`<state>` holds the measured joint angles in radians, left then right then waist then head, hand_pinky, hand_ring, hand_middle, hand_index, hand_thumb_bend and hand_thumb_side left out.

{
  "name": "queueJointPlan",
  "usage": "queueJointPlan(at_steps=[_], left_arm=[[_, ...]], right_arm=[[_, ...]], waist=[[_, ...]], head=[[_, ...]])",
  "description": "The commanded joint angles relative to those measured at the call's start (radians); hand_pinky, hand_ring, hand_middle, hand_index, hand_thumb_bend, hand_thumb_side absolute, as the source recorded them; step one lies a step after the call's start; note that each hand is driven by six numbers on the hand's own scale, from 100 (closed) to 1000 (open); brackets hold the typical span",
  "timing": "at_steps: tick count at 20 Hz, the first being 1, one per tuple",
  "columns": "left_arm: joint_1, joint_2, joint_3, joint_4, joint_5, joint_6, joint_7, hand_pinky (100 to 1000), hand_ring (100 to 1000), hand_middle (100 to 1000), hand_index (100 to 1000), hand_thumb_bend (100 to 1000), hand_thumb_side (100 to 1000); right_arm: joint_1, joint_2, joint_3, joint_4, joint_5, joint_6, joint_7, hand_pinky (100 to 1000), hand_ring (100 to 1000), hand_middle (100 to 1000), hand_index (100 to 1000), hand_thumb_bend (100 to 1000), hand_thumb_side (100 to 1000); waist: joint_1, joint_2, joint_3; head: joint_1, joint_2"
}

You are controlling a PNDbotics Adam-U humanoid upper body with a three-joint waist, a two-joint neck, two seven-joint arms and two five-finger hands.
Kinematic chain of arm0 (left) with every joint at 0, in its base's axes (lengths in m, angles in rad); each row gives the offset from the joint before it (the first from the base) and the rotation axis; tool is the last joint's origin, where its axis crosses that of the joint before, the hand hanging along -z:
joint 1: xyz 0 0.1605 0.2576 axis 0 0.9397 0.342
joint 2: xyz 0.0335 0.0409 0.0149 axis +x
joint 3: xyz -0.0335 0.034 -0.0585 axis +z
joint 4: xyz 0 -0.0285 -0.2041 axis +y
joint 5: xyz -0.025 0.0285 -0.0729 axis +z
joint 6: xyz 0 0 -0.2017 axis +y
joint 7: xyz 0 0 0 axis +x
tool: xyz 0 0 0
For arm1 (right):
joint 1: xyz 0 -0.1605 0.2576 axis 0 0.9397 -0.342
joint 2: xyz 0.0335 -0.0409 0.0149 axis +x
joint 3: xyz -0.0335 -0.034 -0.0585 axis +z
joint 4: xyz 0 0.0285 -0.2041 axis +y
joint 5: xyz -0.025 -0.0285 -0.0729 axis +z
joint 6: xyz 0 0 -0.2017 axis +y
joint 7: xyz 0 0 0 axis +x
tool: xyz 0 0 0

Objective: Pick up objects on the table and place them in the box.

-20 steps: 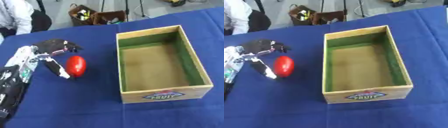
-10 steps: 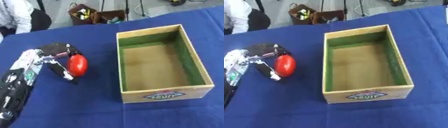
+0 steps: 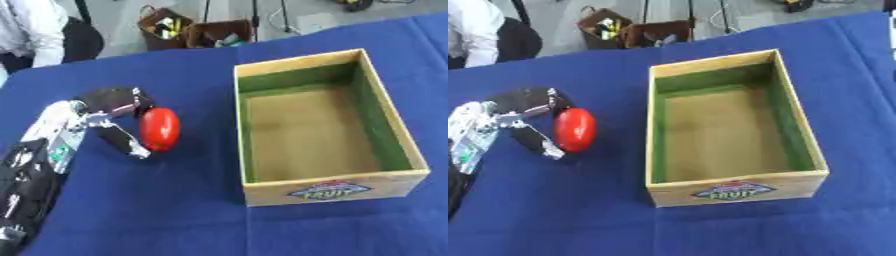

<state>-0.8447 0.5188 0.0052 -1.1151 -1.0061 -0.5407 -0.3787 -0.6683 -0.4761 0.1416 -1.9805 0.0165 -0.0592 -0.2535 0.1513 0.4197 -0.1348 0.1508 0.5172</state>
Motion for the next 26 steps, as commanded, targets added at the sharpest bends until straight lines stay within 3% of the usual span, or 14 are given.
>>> queueJointPlan(at_steps=[1,4,7,15,17,19,21,22,26], left_arm=[[-0.009,0.038,-0.003,-0.027,0.009,0.000,0.014,452,462,430,661,818,707],[-0.008,0.039,-0.003,-0.028,0.009,0.001,0.016,452,462,430,661,818,707],[-0.006,0.044,0.000,-0.030,0.015,0.006,0.024,433,433,393,616,746,742],[-0.007,0.045,-0.003,-0.034,0.046,0.014,0.024,415,411,371,586,713,737],[-0.007,0.045,-0.005,-0.031,0.045,0.018,0.015,436,442,426,690,773,747],[-0.008,0.046,-0.005,-0.030,0.035,0.025,0.003,459,515,551,825,811,751],[-0.008,0.046,-0.005,-0.029,0.014,0.038,-0.014,485,553,616,897,822,742],[-0.008,0.049,-0.006,-0.025,0.004,0.046,-0.023,540,623,718,980,837,710],[-0.011,0.049,-0.001,-0.029,-0.044,0.087,-0.057,586,689,779,1000,839,682]], right_arm=[[-0.007,-0.010,-0.008,-0.020,0.001,0.007,-0.002,925,937,548,688,100,607],[-0.007,-0.010,-0.008,-0.020,0.002,0.009,-0.002,925,937,548,688,100,607],[-0.008,-0.009,-0.007,-0.020,0.001,0.009,-0.003,925,937,549,690,100,607],[-0.008,-0.007,-0.008,-0.020,0.001,0.009,-0.001,926,938,548,691,100,605],[-0.008,-0.008,-0.008,-0.020,0.000,0.009,-0.001,926,938,547,690,100,606],[-0.007,-0.007,-0.007,-0.020,0.000,0.008,0.001,927,938,546,690,100,606],[-0.007,-0.007,-0.006,-0.020,-0.001,0.009,0.002,927,938,546,690,100,605],[-0.007,-0.007,-0.006,-0.020,-0.001,0.009,0.003,927,938,546,690,100,606],[-0.006,-0.006,-0.005,-0.020,-0.003,0.008,0.005,928,938,545,690,100,605]], waist=[[-0.008,-0.024,0.004],[-0.008,-0.024,0.004],[-0.011,-0.026,0.006],[-0.012,-0.026,0.004],[-0.012,-0.025,0.003],[-0.011,-0.025,0.003],[-0.011,-0.025,0.003],[-0.010,-0.025,0.004],[-0.009,-0.026,0.004]], head=[[-0.002,-0.005],[-0.003,-0.005],[-0.003,-0.007],[-0.004,-0.011],[-0.004,-0.012],[-0.004,-0.012],[-0.004,-0.012],[-0.004,-0.013],[-0.005,-0.016]])
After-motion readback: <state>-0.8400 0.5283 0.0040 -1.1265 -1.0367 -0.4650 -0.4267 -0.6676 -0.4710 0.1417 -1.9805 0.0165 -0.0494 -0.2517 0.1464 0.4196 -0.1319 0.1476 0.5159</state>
